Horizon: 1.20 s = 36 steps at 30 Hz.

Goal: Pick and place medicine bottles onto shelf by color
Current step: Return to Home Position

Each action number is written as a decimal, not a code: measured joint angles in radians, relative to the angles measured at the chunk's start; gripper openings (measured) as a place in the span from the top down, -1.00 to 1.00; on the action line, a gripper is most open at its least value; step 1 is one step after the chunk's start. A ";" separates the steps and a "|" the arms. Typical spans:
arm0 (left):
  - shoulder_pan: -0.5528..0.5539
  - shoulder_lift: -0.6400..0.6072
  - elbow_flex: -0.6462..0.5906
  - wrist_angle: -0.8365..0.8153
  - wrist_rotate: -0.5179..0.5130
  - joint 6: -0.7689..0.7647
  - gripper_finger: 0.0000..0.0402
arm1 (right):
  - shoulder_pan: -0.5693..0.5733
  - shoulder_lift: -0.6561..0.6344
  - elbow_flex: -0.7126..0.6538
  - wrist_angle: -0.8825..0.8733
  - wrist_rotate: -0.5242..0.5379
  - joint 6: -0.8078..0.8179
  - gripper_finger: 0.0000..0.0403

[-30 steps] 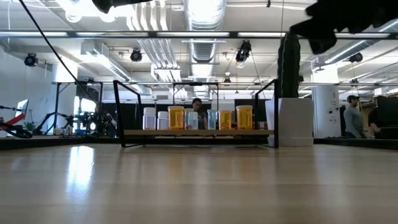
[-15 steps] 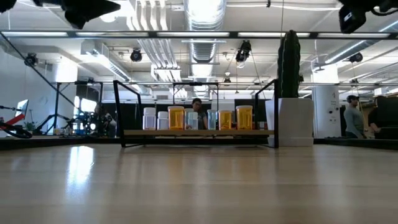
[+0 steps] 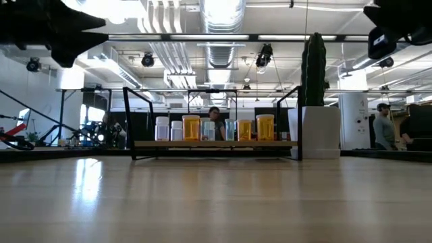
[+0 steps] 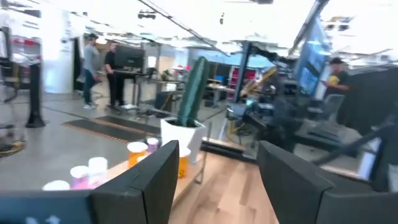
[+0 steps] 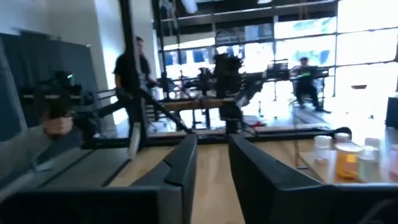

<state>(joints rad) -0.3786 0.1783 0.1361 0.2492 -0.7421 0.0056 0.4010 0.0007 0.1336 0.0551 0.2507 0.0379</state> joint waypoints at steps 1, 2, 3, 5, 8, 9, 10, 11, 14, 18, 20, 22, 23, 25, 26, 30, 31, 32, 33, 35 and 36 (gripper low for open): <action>0.000 -0.033 -0.020 -0.009 0.014 0.003 0.00 | -0.014 0.000 -0.009 0.013 -0.001 -0.005 0.59; 0.000 -0.061 -0.037 -0.014 0.033 0.006 0.00 | -0.031 0.000 -0.017 0.027 -0.011 -0.007 0.64; 0.000 -0.087 -0.048 -0.018 0.047 0.008 0.00 | -0.049 0.001 -0.024 0.038 -0.020 -0.011 0.69; 0.004 -0.146 -0.067 -0.059 0.053 0.008 0.00 | -0.097 0.000 -0.036 0.033 -0.025 -0.015 0.80; 0.017 -0.152 -0.093 -0.096 0.049 0.008 0.00 | -0.192 0.000 -0.042 0.031 -0.028 -0.030 0.93; 0.022 -0.150 -0.095 -0.095 0.054 0.007 0.00 | -0.228 0.000 -0.041 0.033 -0.042 -0.029 0.94; 0.028 -0.146 -0.095 -0.089 0.058 0.004 0.00 | -0.266 0.000 -0.041 0.035 -0.071 -0.027 0.95; 0.034 -0.141 -0.096 -0.088 0.059 0.000 0.00 | -0.307 0.000 -0.040 0.035 -0.123 -0.018 0.95; 0.045 -0.144 -0.115 -0.115 0.061 -0.017 0.01 | -0.421 0.002 -0.044 0.034 -0.321 0.024 0.96; 0.045 -0.155 -0.128 -0.137 0.068 -0.028 0.16 | -0.515 0.000 -0.089 0.057 -0.454 0.063 0.96; 0.045 -0.144 -0.128 -0.142 0.077 -0.043 0.32 | -0.530 0.000 -0.122 0.086 -0.461 0.091 0.96; 0.045 -0.140 -0.128 -0.136 0.099 -0.045 0.52 | -0.528 0.002 -0.122 0.053 -0.462 0.090 0.96; 0.045 -0.140 -0.128 -0.144 0.111 -0.040 0.64 | -0.527 0.002 -0.122 0.047 -0.464 0.091 0.96; 0.051 -0.149 -0.128 -0.144 0.148 -0.014 0.88 | -0.526 0.001 -0.122 0.048 -0.478 0.093 0.96; 0.062 -0.156 -0.128 -0.134 0.163 -0.002 0.94 | -0.526 -0.001 -0.122 0.050 -0.493 0.091 0.96; 0.153 -0.155 -0.129 -0.110 0.298 0.026 0.99 | -0.526 -0.001 -0.122 0.052 -0.515 0.086 0.96; 0.187 -0.155 -0.129 -0.118 0.346 0.025 0.99 | -0.526 0.000 -0.122 0.052 -0.516 0.086 0.96; 0.223 -0.155 -0.129 -0.128 0.398 0.016 0.99 | -0.526 0.000 -0.122 0.052 -0.517 0.091 0.96; 0.263 -0.155 -0.129 -0.135 0.449 0.003 0.99 | -0.526 0.000 -0.122 0.051 -0.519 0.093 0.96; 0.341 -0.156 -0.129 -0.144 0.543 -0.008 1.00 | -0.526 0.000 -0.122 0.050 -0.526 0.095 0.96; 0.378 -0.156 -0.129 -0.145 0.579 -0.022 1.00 | -0.526 0.000 -0.122 0.050 -0.535 0.098 0.96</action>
<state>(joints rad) -0.0003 0.0223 0.0067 0.1040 -0.1627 -0.0162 -0.1249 0.0006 0.0113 0.1050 -0.2843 0.1359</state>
